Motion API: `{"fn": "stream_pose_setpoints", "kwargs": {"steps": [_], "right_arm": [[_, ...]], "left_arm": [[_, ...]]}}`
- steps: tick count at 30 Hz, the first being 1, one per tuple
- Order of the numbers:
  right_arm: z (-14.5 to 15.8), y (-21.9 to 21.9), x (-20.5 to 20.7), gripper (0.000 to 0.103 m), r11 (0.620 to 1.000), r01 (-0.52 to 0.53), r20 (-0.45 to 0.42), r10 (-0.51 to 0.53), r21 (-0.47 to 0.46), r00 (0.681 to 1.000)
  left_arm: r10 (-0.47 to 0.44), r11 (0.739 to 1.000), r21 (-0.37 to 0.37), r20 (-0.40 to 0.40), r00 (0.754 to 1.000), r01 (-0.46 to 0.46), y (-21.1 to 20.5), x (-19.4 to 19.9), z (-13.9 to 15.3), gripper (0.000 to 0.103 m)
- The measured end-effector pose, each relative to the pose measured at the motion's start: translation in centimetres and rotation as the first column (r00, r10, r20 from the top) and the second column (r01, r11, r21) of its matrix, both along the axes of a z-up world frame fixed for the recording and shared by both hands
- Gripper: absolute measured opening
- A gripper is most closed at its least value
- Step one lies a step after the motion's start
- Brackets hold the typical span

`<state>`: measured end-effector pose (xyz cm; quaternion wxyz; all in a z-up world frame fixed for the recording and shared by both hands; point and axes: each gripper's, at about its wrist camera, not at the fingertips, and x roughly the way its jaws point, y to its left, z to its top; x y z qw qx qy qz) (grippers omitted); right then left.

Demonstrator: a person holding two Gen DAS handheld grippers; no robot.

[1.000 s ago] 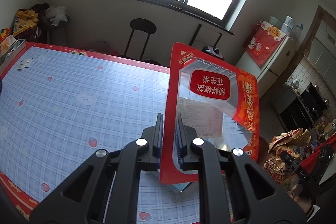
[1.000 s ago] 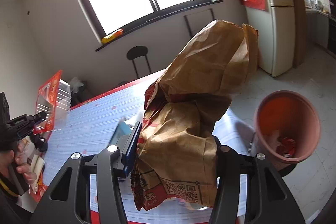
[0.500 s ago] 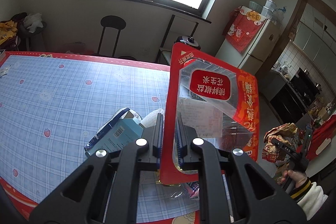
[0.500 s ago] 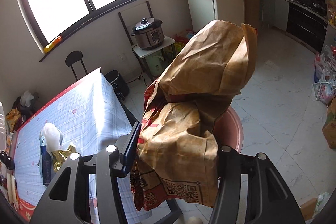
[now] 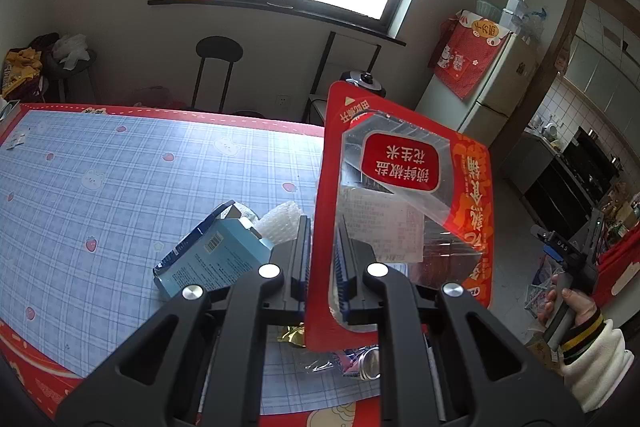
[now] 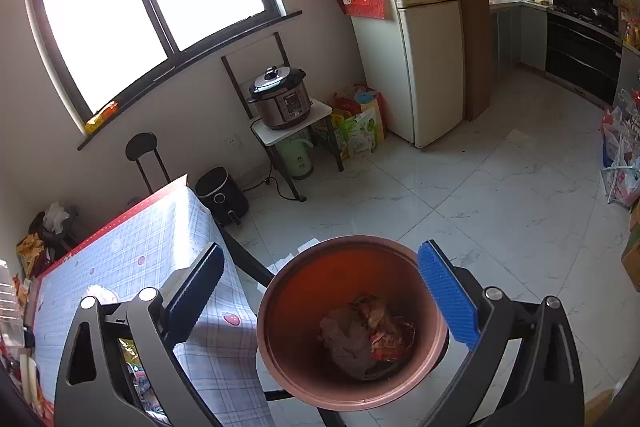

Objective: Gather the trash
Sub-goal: 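Drop the brown paper bag and food tray into the terracotta bin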

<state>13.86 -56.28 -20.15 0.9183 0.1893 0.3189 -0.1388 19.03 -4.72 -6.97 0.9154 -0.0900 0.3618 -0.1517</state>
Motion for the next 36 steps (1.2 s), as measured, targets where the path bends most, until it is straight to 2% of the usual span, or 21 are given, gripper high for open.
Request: {"fn": "stream_pose_setpoints", "kwargs": {"steps": [5,9,16,25,26,27,28,29,32,33,35,36], "right_arm": [[1.0,-0.6,-3.4,0.098,0.999,0.045,0.005,-0.044,-0.020,0.999],[1.2,-1.5,-6.7,0.098,0.995,0.092,-0.004,-0.092,-0.028,0.996],[0.3,-3.5,-12.8,0.098,0.983,0.182,-0.038,-0.182,-0.020,0.983],[-1.6,-6.2,-18.3,0.098,0.954,0.300,-0.087,-0.299,-0.004,0.950],[-1.7,-6.4,-18.6,0.098,0.951,0.308,-0.089,-0.307,-0.005,0.947],[-1.8,-6.6,-18.9,0.098,0.949,0.316,-0.092,-0.315,-0.005,0.945],[-1.9,-6.7,-19.3,0.098,0.946,0.324,-0.094,-0.322,-0.004,0.942],[-2.0,-6.8,-19.5,0.098,0.944,0.329,-0.096,-0.328,-0.003,0.940],[-2.2,-7.0,-20.0,0.098,0.941,0.339,-0.101,-0.338,-0.002,0.936],[-2.2,-6.9,-20.1,0.098,0.940,0.341,-0.100,-0.339,-0.002,0.935],[-2.2,-6.9,-20.1,0.098,0.941,0.339,-0.097,-0.337,0.000,0.936],[-2.1,-6.7,-20.2,0.098,0.942,0.336,-0.093,-0.335,0.000,0.938]], "left_arm": [[-0.095,0.995,0.011,0.001,0.995,0.095,-4.2,1.1,-0.2,0.015],[-0.190,0.981,0.024,-0.006,0.982,0.190,-8.8,2.2,-0.9,0.015],[-0.347,0.936,0.046,-0.021,0.938,0.348,-18.0,4.5,-2.2,0.015],[-0.461,0.883,0.065,-0.078,0.884,0.466,-29.6,7.4,-5.4,0.016],[-0.474,0.877,0.045,-0.088,0.876,0.479,-30.6,7.8,-5.7,0.019],[-0.485,0.872,0.031,-0.095,0.869,0.489,-31.5,8.1,-5.8,0.033],[-0.496,0.866,0.020,-0.085,0.864,0.499,-32.3,8.3,-5.8,0.052],[-0.508,0.860,0.013,-0.064,0.859,0.510,-33.1,8.2,-5.6,0.064],[-0.538,0.842,0.032,-0.021,0.843,0.538,-34.5,7.7,-4.8,0.074],[-0.539,0.841,0.037,-0.012,0.842,0.540,-34.6,7.4,-4.5,0.075],[-0.541,0.840,0.033,0.011,0.841,0.541,-34.1,7.0,-3.8,0.085],[-0.539,0.842,0.034,0.022,0.842,0.538,-33.7,6.9,-3.4,0.087]]}}
